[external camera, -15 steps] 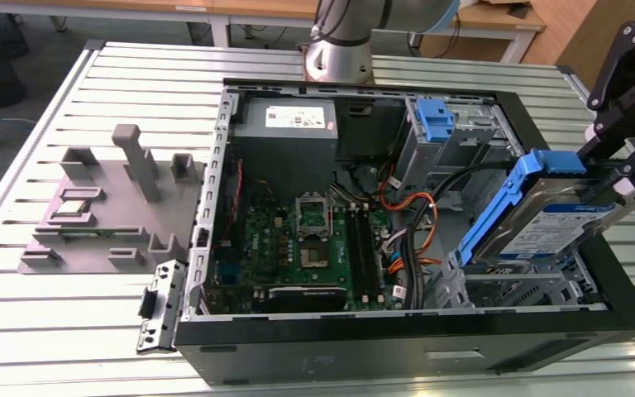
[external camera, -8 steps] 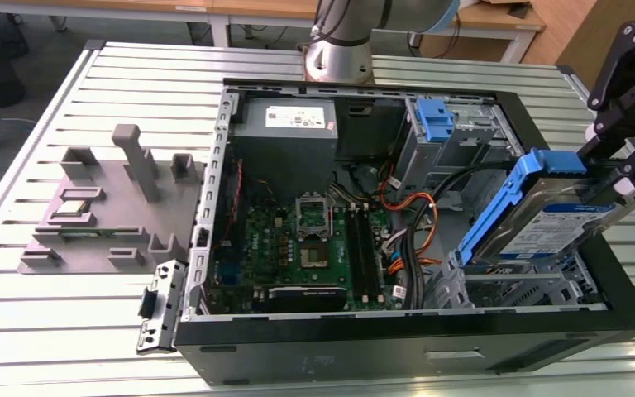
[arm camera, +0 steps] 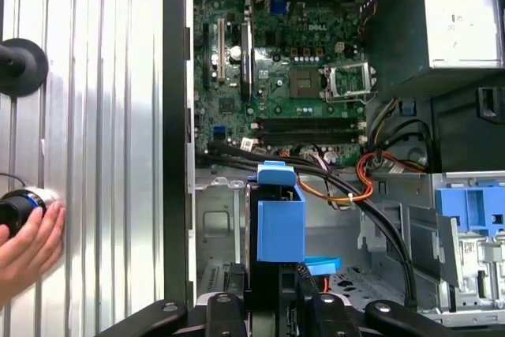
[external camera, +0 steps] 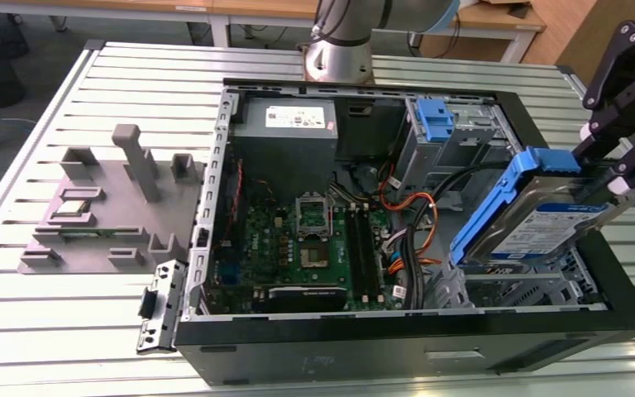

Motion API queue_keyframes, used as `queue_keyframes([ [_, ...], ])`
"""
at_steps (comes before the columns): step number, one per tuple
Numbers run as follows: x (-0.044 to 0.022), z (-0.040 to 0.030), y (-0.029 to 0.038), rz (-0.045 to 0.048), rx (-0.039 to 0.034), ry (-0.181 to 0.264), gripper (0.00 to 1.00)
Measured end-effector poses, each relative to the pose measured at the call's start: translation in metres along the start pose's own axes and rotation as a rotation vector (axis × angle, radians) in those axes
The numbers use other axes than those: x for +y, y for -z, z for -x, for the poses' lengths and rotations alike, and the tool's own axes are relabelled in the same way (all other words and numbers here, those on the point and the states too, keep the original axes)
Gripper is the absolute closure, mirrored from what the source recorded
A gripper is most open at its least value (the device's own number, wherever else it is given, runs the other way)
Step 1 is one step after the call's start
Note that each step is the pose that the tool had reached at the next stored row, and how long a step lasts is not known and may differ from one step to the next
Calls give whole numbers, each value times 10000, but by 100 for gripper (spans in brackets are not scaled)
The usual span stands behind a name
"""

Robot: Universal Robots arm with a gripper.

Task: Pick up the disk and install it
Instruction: 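Insert the disk into the insertion slot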

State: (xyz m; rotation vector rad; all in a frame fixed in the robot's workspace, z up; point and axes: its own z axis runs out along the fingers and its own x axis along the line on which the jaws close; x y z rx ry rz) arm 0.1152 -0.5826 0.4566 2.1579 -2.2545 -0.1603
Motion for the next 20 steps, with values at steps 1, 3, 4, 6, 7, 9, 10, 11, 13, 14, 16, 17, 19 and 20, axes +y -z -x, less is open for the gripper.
queue_keyframes([
  [1,0,0,0,11,1,0,65],
  [3,-1,0,0,32,1,-1,65],
  [4,-8,0,1,32,3,1,65],
  [6,-35,1,2,34,0,-1,65],
  [7,-44,2,4,35,2,0,65],
  [9,-58,3,4,38,1,-1,65],
  [10,-65,3,3,43,4,-3,65],
  [11,-71,3,2,48,14,-8,65],
  [13,-76,2,-3,53,44,-18,65],
  [14,-79,2,-3,56,51,-20,65],
  [16,-88,3,-8,61,54,-22,65],
  [17,-98,3,-10,65,53,-23,65],
  [19,-113,4,-14,72,55,-23,65],
  [20,-114,4,-19,74,57,-25,65],
])
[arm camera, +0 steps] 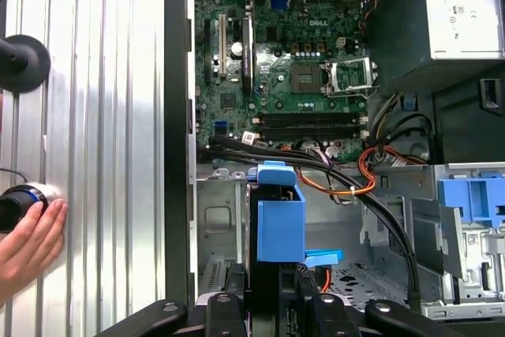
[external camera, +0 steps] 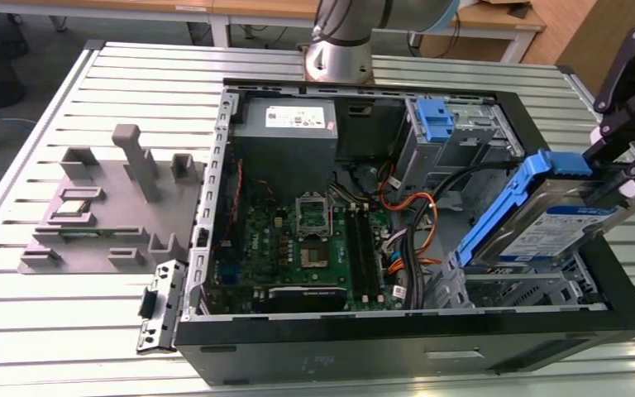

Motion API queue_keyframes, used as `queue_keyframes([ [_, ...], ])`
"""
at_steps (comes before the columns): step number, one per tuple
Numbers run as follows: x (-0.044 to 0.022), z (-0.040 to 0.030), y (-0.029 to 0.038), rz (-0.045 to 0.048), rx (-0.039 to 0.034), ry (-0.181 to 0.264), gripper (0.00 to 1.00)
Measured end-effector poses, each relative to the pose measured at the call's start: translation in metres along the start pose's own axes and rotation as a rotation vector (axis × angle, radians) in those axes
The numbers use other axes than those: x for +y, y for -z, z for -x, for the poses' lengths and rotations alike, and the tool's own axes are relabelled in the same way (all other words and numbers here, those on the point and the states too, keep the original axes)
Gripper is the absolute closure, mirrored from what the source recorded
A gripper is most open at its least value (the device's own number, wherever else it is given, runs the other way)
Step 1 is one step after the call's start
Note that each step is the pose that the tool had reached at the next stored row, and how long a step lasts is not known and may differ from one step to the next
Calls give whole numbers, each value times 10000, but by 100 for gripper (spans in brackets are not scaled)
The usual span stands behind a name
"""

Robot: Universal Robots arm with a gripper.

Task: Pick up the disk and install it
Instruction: 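Insert the disk into the insertion slot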

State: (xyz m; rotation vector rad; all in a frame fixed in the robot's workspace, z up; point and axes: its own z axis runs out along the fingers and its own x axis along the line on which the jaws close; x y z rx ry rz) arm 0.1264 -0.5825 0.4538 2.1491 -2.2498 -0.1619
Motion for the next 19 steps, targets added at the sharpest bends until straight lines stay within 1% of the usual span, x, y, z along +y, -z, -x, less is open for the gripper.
queue_keyframes([
  [6,-4,-3,-39,1,22,-2,65],
  [10,-8,-5,-79,5,25,-3,65],
  [15,-11,-6,-107,7,25,-2,65],
  [19,-16,-8,-150,8,25,-2,65],
])
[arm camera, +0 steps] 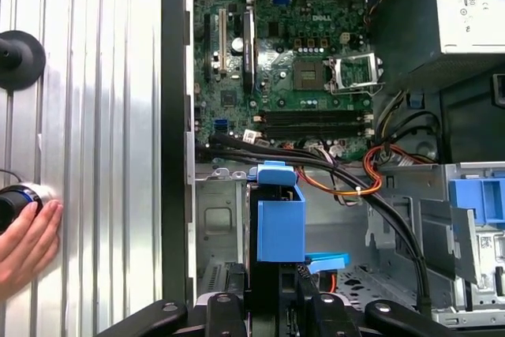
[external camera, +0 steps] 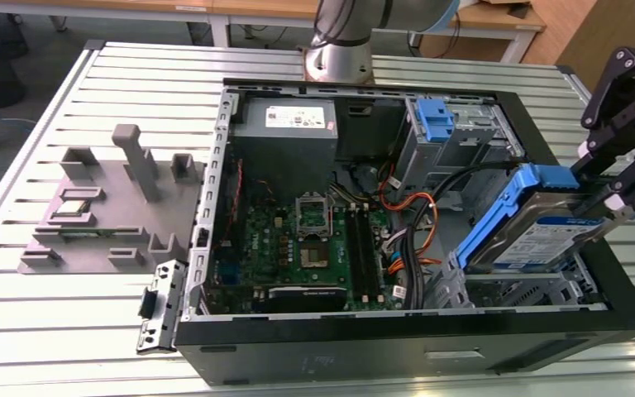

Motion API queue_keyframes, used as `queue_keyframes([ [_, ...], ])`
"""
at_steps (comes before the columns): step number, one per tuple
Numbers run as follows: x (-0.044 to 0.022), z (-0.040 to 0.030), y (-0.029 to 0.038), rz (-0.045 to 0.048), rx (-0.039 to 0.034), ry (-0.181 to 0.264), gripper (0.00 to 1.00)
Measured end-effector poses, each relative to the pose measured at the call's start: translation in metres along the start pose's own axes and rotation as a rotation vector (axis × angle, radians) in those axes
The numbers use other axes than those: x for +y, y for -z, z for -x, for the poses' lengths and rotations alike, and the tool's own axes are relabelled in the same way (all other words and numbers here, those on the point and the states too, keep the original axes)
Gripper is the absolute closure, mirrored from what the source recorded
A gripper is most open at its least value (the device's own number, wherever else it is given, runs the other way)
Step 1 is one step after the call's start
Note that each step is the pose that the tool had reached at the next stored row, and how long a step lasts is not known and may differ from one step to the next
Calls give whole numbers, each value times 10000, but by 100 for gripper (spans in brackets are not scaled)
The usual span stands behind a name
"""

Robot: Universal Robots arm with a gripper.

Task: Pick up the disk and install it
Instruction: 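Insert the disk into the insertion slot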

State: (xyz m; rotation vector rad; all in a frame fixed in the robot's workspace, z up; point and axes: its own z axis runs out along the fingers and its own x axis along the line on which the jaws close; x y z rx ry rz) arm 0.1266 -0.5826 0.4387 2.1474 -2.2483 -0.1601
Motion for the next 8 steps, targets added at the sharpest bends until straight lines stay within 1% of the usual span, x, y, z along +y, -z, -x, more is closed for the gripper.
queue_keyframes([
  [4,-4,-2,-43,0,-1,0,65],
  [8,-11,-6,-111,0,-1,0,65],
])
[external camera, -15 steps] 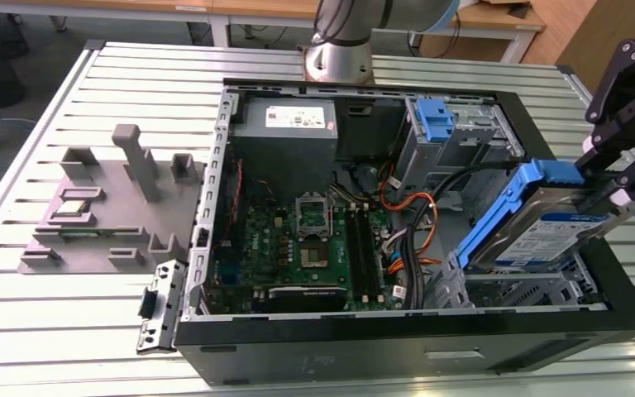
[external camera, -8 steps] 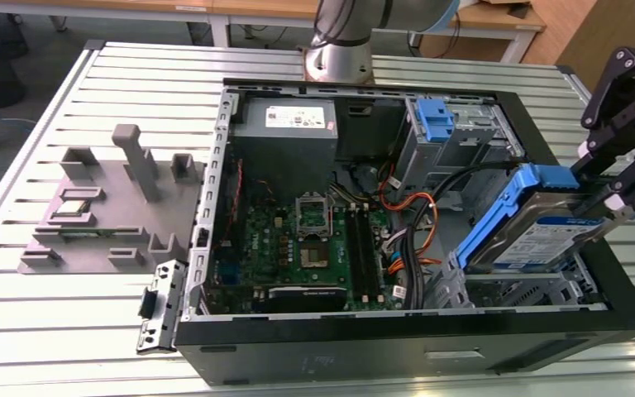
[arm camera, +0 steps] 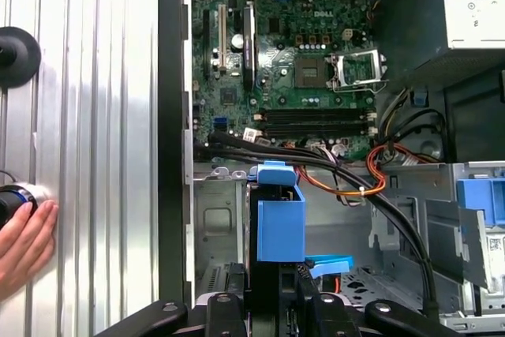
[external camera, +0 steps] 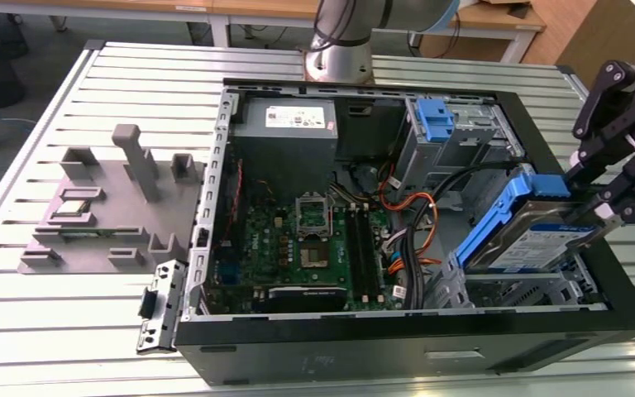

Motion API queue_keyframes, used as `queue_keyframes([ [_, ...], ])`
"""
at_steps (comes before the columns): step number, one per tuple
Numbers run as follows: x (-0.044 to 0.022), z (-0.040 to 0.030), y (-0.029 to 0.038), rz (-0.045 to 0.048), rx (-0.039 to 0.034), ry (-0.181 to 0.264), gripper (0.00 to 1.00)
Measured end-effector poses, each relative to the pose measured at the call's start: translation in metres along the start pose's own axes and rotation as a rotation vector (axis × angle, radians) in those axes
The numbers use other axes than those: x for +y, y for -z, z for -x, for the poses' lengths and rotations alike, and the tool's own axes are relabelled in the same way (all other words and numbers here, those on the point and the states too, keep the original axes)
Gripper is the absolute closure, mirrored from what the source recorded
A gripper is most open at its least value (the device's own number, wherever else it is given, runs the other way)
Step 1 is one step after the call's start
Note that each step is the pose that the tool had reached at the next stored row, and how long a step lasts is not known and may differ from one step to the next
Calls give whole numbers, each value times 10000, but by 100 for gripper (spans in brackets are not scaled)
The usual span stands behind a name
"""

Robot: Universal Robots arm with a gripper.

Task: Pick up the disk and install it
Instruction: 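Insert the disk into the insertion slot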

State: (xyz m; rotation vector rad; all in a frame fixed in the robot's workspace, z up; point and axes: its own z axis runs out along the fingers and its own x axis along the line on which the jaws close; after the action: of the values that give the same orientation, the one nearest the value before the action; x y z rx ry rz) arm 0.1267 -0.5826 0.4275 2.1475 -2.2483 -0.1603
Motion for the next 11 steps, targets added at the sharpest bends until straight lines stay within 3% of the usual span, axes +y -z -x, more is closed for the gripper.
queue_keyframes([
  [11,-20,-10,-195,1,1,-1,65],
])
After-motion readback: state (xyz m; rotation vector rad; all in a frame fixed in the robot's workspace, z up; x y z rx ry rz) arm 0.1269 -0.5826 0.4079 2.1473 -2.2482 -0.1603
